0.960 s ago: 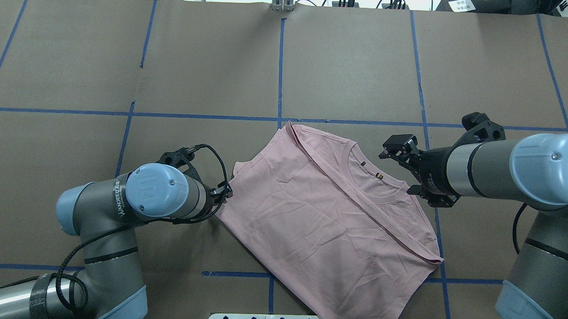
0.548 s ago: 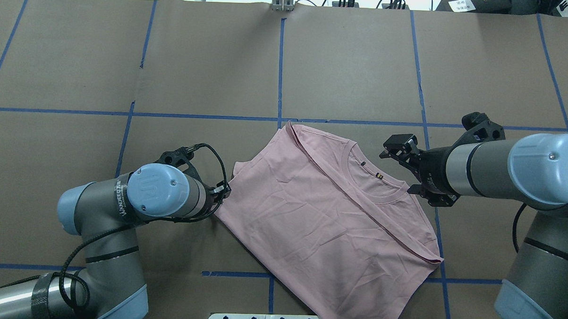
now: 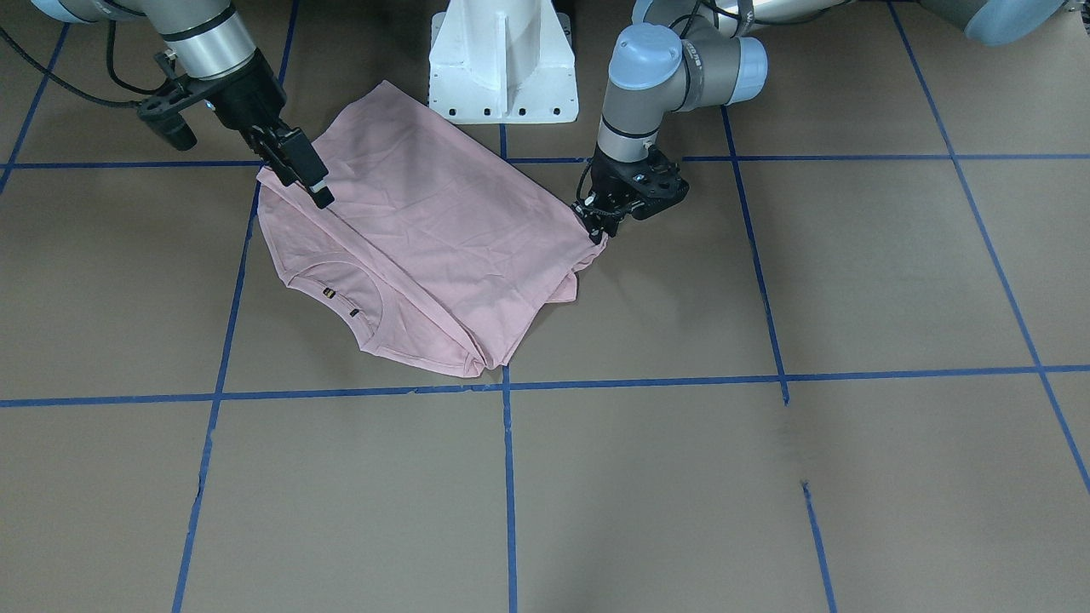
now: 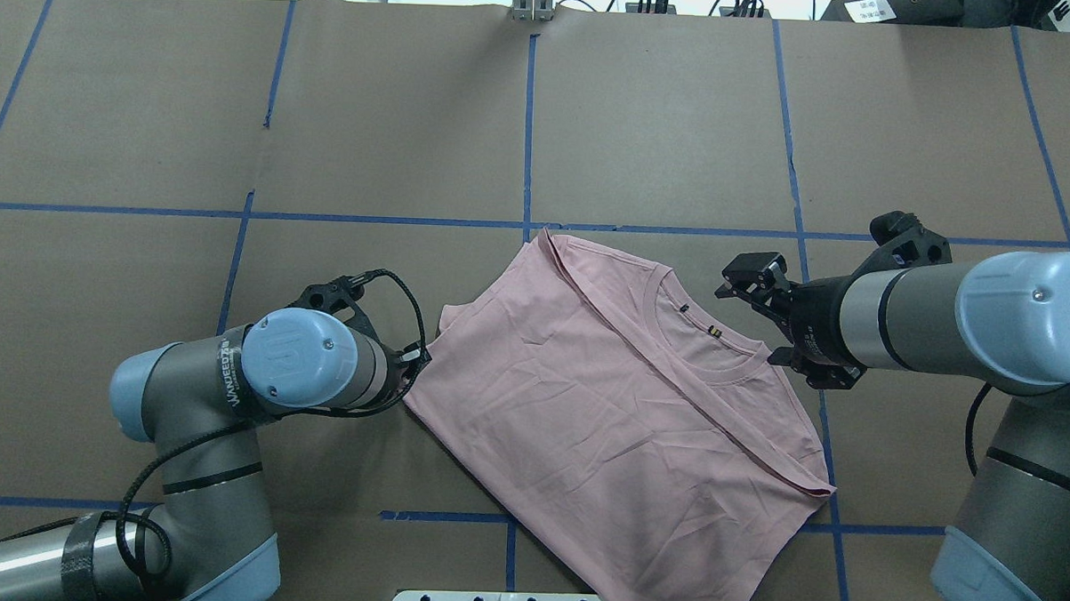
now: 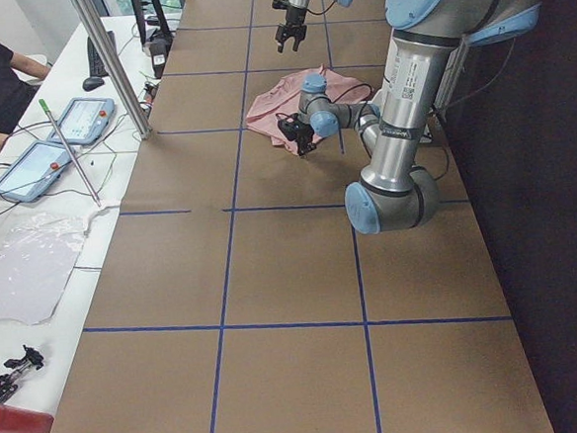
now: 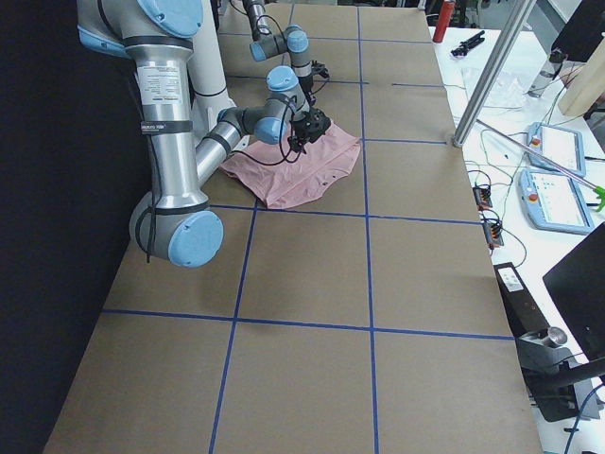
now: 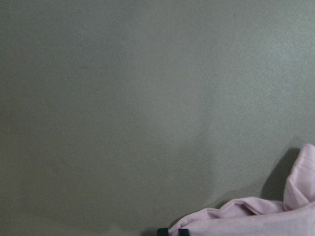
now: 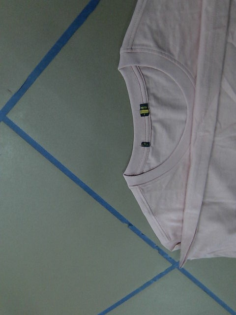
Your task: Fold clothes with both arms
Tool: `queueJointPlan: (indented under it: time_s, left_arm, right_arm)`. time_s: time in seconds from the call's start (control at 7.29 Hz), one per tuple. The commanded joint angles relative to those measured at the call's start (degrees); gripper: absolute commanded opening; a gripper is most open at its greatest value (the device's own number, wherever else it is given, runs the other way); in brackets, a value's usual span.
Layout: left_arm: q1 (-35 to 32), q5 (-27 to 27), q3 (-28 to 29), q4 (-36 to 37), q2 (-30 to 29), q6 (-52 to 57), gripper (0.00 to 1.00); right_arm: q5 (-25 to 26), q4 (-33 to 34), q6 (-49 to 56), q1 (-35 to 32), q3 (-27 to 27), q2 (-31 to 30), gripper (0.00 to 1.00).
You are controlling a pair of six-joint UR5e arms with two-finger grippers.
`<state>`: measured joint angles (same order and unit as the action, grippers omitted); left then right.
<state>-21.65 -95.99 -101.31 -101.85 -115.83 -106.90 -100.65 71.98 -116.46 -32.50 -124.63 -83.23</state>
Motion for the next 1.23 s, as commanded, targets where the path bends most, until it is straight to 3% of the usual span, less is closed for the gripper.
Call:
queueJointPlan:
  time_s: [0.0, 0.14, 0.41, 0.69, 0.96, 1.1]
  left_arm:
    - [-0.93, 0.10, -0.73, 3.90, -0.01, 0.81, 0.00]
    - [-3.98, 0.10, -2.04, 5.85, -0.27, 5.78, 0.00]
    - [-11.18, 1.58, 1.09, 4.65, -3.85, 14.59, 0.00]
    - [-17.96, 1.77, 14.83, -3.83, -11.75, 18.21, 0.00]
    - [-23.07, 1.95, 34.68, -18.23, -19.58, 20.06, 0.00]
    - [-25.00, 1.95, 37.99, -21.35, -20.13, 22.85, 0.00]
  right_arm:
    - [0.01, 0.00, 0.09, 0.07, 0.09, 0.00, 1.00]
    - [-0.16, 0.00, 0.09, 0.07, 0.09, 0.00, 1.00]
    - [0.01, 0.00, 0.26, 0.34, 0.00, 0.26, 1.00]
    - [-0.16, 0.00, 0.26, 0.42, 0.08, 0.87, 1.00]
    - [0.10, 0.00, 0.18, 0.95, 1.49, 2.45, 1.00]
    - [0.19, 0.00, 0.09, 1.65, 3.23, 5.16, 1.00]
